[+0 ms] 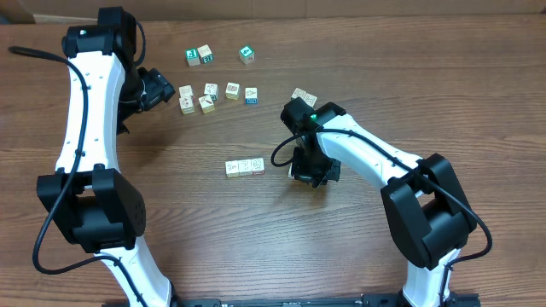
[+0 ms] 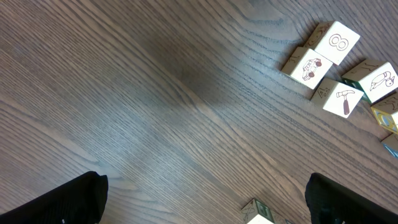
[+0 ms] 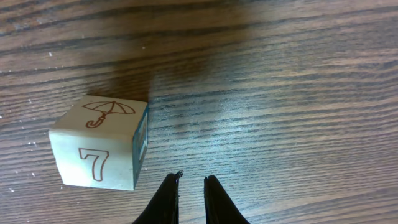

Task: Form a horizontal line
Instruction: 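Lower the right gripper and push the 7 block left toward the row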

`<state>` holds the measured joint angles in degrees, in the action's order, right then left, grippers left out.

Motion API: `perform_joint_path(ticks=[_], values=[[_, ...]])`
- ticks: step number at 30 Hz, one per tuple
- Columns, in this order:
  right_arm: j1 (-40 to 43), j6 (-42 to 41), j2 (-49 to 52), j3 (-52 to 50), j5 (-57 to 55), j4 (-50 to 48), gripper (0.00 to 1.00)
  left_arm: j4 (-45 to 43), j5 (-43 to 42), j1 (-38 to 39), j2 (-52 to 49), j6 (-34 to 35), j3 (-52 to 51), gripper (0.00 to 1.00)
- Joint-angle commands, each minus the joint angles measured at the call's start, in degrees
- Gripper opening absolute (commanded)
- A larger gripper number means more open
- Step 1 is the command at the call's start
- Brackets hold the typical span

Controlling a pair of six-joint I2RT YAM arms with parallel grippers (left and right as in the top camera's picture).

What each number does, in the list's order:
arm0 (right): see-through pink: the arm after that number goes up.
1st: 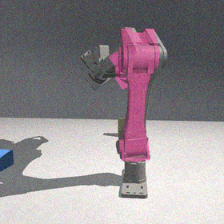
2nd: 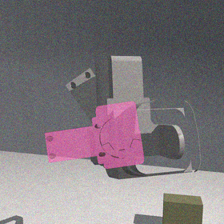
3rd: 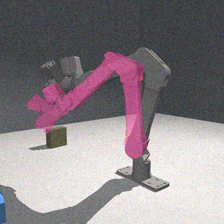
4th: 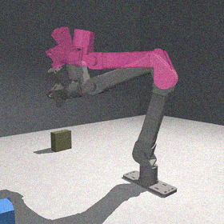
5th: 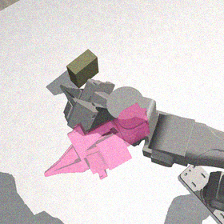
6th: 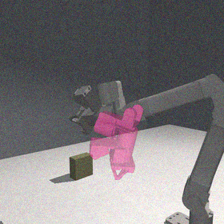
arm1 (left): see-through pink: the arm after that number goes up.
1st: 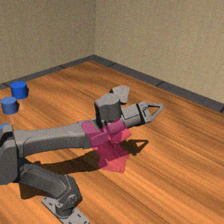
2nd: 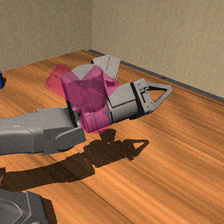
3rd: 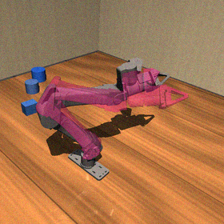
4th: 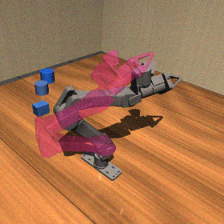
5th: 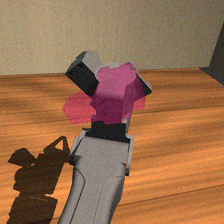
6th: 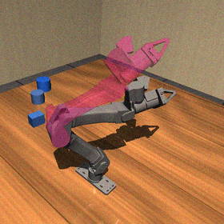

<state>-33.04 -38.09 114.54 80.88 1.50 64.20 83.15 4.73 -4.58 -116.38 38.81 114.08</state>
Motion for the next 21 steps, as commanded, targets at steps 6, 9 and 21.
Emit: perform_joint_path(ticks=[6,9,21], values=[[-0.39,-2.54,-1.29,-0.96,0.09,0.57,0.12,0.13,0.15,0.46,-0.52,-0.22,-0.26,1.00],[-0.39,-2.64,-1.29,-2.08,0.11,-0.85,0.12,0.13,0.15,0.46,-0.52,-0.22,-0.26,1.00],[-0.39,-2.62,-1.27,-2.99,0.52,-5.77,0.12,0.13,0.15,0.46,-0.52,-0.22,-0.26,1.00]])
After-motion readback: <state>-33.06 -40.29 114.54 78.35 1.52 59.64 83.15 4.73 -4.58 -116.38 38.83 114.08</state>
